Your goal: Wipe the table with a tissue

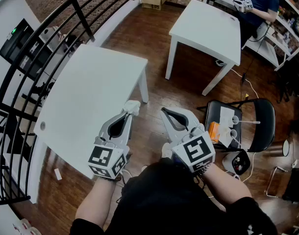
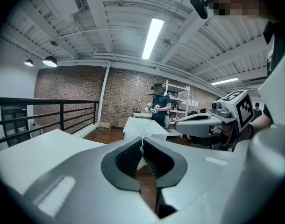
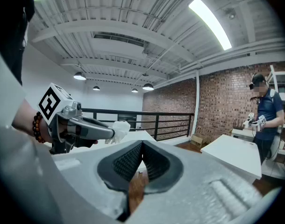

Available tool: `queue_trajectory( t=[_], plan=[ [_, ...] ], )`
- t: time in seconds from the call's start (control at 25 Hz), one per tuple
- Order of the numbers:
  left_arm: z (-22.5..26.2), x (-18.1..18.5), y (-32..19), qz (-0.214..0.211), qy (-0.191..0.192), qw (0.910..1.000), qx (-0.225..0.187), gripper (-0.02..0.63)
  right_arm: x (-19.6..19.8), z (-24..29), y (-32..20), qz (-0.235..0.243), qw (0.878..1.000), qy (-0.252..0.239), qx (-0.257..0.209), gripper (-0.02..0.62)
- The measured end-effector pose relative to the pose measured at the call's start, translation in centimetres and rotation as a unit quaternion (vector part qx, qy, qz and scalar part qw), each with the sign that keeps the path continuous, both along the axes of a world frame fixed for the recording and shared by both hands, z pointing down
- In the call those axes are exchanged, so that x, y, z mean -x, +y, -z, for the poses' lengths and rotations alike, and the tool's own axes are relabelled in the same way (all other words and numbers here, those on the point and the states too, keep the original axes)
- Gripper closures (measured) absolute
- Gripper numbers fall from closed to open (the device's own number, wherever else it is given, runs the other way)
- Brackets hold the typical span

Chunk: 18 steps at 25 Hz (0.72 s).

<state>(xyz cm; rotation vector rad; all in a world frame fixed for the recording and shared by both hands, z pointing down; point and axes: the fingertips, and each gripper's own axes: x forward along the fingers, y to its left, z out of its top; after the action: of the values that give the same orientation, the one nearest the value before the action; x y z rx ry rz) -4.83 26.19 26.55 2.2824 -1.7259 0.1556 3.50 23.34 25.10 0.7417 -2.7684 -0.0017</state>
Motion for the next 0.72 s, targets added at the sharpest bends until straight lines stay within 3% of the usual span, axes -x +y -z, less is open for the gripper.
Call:
queue_trajectory(
  t=[0.4,0.72],
  plan=[
    [-1.8,-1.2,-6.8,0.028,-0.016,0.9992,0.021,0.584,-1.3,-1.7,-7.2,0.028,1.0,-0.003,0.012,0.604],
    [-2.4,-2.2,-9.6,0.048,-0.027,0.998,0.032,0.584,-1.8,-2.6,-9.5,0.068,0.997,0.008,0.023,0.604]
  ],
)
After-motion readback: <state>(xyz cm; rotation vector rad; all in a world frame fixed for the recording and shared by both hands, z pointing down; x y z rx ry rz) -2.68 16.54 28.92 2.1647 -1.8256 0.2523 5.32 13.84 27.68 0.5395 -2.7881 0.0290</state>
